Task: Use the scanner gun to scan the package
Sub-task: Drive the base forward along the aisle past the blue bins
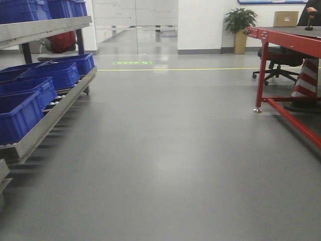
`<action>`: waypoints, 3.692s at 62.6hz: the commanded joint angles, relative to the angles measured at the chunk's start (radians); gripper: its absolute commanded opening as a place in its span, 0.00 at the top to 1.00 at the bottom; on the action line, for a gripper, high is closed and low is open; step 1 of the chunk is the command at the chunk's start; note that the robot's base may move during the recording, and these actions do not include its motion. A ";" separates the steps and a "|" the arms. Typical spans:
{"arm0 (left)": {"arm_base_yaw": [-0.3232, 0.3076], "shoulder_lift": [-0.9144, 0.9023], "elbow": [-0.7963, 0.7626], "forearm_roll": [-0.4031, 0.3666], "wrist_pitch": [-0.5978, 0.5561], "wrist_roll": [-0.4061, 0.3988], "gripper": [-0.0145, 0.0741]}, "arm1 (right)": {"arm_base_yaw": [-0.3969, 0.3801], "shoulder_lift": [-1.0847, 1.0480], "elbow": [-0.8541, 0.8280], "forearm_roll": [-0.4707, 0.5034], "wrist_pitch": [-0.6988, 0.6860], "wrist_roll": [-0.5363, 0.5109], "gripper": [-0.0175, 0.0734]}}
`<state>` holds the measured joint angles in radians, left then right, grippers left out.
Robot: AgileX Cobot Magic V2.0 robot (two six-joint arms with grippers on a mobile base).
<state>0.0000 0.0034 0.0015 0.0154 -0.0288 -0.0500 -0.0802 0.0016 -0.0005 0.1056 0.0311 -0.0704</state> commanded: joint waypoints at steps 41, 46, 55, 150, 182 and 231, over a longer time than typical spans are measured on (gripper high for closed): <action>0.001 -0.003 -0.002 -0.003 -0.013 0.004 0.94 | -0.005 -0.002 0.000 0.002 -0.017 0.001 0.99; 0.001 -0.003 -0.002 -0.003 -0.013 0.004 0.94 | -0.005 -0.002 0.000 0.002 -0.017 0.001 0.99; 0.001 -0.003 -0.002 -0.003 -0.013 0.004 0.94 | -0.005 -0.002 0.000 0.002 -0.017 0.001 0.99; 0.005 -0.003 -0.002 -0.003 -0.013 0.004 0.94 | -0.005 -0.002 0.000 0.002 -0.017 0.001 0.99; 0.005 -0.003 -0.002 -0.003 -0.013 0.004 0.94 | -0.005 -0.002 0.000 0.002 -0.017 0.001 0.99; 0.005 -0.003 -0.002 -0.003 -0.013 0.004 0.94 | -0.005 -0.002 0.000 0.002 -0.017 0.001 0.99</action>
<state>0.0004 0.0034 0.0015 0.0154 -0.0288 -0.0500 -0.0802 0.0016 -0.0005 0.1056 0.0311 -0.0704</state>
